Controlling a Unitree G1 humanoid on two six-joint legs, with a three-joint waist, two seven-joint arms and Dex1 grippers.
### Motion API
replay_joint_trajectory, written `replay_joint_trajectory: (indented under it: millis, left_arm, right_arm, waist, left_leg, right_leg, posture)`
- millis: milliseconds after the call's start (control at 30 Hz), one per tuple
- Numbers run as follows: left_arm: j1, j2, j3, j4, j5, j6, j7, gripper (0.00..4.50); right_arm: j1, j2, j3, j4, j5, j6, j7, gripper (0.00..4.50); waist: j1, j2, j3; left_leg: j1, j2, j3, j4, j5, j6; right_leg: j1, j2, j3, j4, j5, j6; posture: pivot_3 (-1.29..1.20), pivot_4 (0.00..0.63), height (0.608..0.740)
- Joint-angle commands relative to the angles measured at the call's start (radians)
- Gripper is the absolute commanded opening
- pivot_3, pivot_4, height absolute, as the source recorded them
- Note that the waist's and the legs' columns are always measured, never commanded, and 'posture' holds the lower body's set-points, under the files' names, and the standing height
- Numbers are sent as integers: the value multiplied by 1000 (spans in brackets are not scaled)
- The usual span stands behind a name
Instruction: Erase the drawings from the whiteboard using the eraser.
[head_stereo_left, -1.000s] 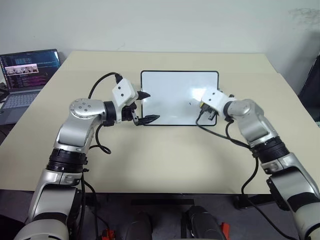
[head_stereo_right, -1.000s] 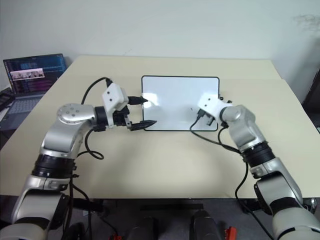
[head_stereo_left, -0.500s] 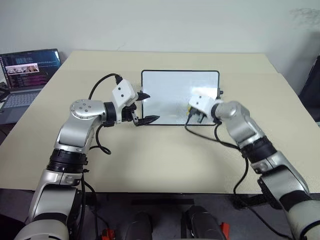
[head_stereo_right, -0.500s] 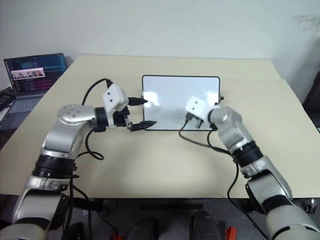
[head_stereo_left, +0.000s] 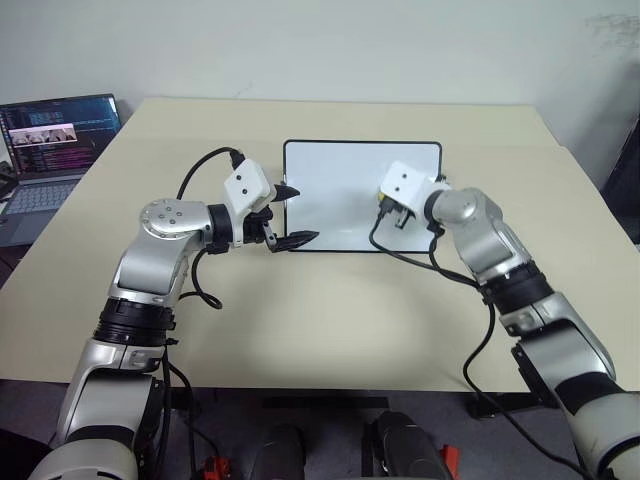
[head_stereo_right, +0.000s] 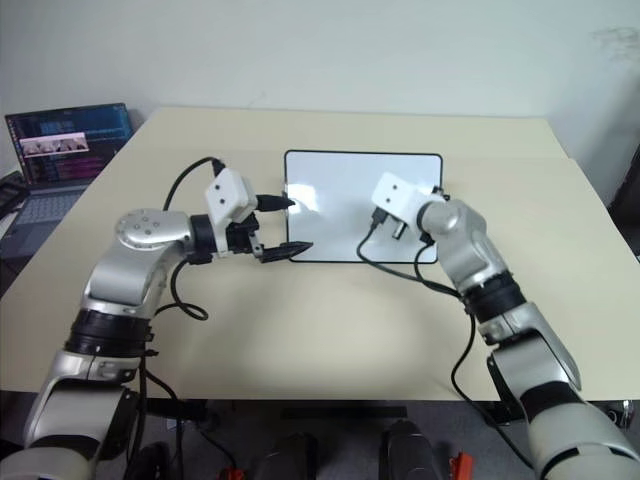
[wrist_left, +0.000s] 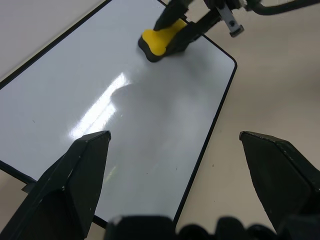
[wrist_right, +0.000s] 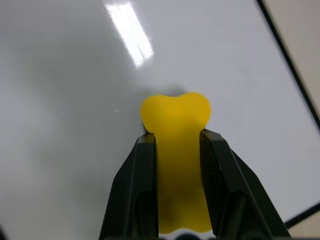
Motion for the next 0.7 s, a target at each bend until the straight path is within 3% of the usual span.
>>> replay_joint_trajectory:
  millis: [33, 133, 233, 400, 600, 700]
  left_arm:
    - [-17, -6, 27, -36, -34, 3, -12, 4500]
    - [-2, -50, 1, -74, -82, 39, -40, 4500]
    - [-8, -133, -40, -100, -107, 57, -45, 4500]
    - [-38, -298, -148, -27, -72, -17, -66, 4500]
    - [-102, -512, -241, 220, 54, -218, 21, 4500]
    - [-124, -577, -239, 312, 88, -284, 72, 4500]
  right_arm:
    - [43, -75, -108, -330, 136, 188, 173, 818]
    - [27, -94, -265, -559, 271, 440, 207, 817]
    - [31, -181, -381, -614, 288, 575, 174, 817]
    - [171, -345, -492, -534, 278, 608, 99, 817]
    - [323, -350, -675, -329, 313, 598, -10, 817]
    - [349, -362, -685, -281, 328, 580, -31, 817]
  waist:
    - [3, 2, 2]
    - [6, 5, 5]
    - [16, 5, 4]
    - [54, 3, 3]
    - [53, 3, 4]
    - [42, 4, 4]
  left_leg:
    - [-1, 0, 0, 0, 0, 0]
    - [-11, 0, -1, 1, 0, 0]
    - [-18, 0, -4, 2, 0, 0]
    - [-19, -2, -4, 2, 0, 0]
    - [-18, -3, 1, 2, 0, 0]
    - [-17, -3, 4, 2, 0, 0]
  right_leg:
    - [-1, 0, 0, 0, 0, 0]
    - [-10, 0, -1, 0, 2, -3]
    - [-15, -1, -4, 1, 3, -5]
    - [-14, -3, -6, -2, 3, -5]
    - [-16, -3, -1, 0, 3, -5]
    - [-16, -3, 2, -1, 3, -5]
  posture:
    - [0, 150, 740]
    - [0, 150, 740]
    - [0, 150, 740]
    - [0, 150, 740]
    - [0, 150, 740]
    - [0, 150, 740]
